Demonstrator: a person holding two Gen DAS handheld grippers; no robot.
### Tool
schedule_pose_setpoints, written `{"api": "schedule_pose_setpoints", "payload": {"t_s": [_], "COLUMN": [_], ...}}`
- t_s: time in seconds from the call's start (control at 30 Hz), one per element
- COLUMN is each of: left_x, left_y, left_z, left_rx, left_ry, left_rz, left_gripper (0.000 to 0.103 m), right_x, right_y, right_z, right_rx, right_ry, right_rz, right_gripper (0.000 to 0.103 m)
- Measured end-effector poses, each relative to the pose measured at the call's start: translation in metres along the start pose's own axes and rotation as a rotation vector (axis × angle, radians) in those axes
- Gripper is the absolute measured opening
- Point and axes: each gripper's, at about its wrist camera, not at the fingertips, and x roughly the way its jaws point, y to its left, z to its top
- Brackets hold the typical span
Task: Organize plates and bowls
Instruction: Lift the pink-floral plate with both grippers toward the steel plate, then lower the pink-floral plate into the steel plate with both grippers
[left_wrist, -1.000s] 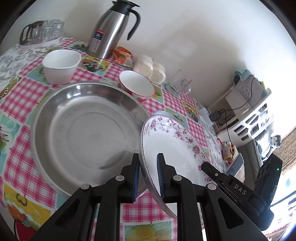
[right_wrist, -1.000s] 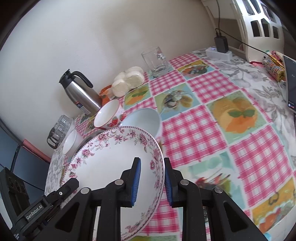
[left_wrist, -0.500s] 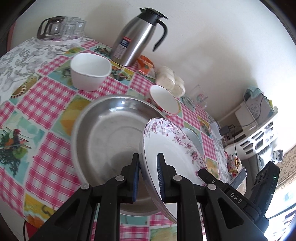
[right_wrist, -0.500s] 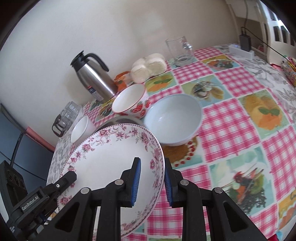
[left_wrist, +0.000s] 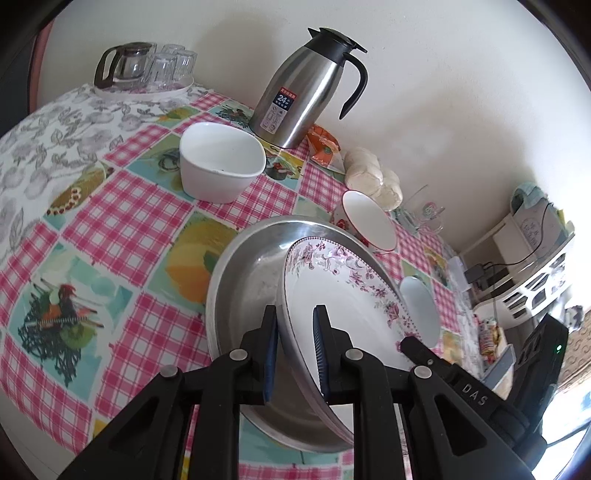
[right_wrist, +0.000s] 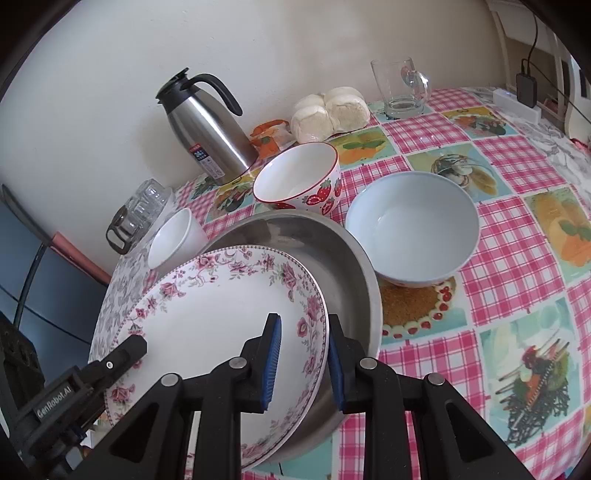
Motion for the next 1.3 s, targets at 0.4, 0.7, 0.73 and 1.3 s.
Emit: {"api": "schedule_pose_setpoints", "payload": {"t_s": [0.4,0.7,0.73,1.3], "left_x": [0.027,0.048,0.051,0.07], "left_y": [0.0,-0.007,-0.008,-0.001], "left_z": [0.014,0.021,0.021,0.012], "left_rx": [0.034,0.067,0.072,0.086], "left_ry": [0.012,0.021,0.024,0.107], "left_rz": [0.044,0.058,0.065,0.142], "left_gripper": [0.018,0.018,0.018,0.018], "right_x": [0.03,0.038,0.039,0.051], "right_y": [-0.001,-0.002,-0.003,-0.001], "right_z": [0.014,0.025,0.026,0.019], "right_rx": [0.031,0.013,0.015,-0.061], "right_ry": [0.014,-0.01,-0.012,0.023], "right_rz": [-0.023,-0.064,-0.065,-0.102], "right_gripper": [0.026,0.026,0.026,0.026]}}
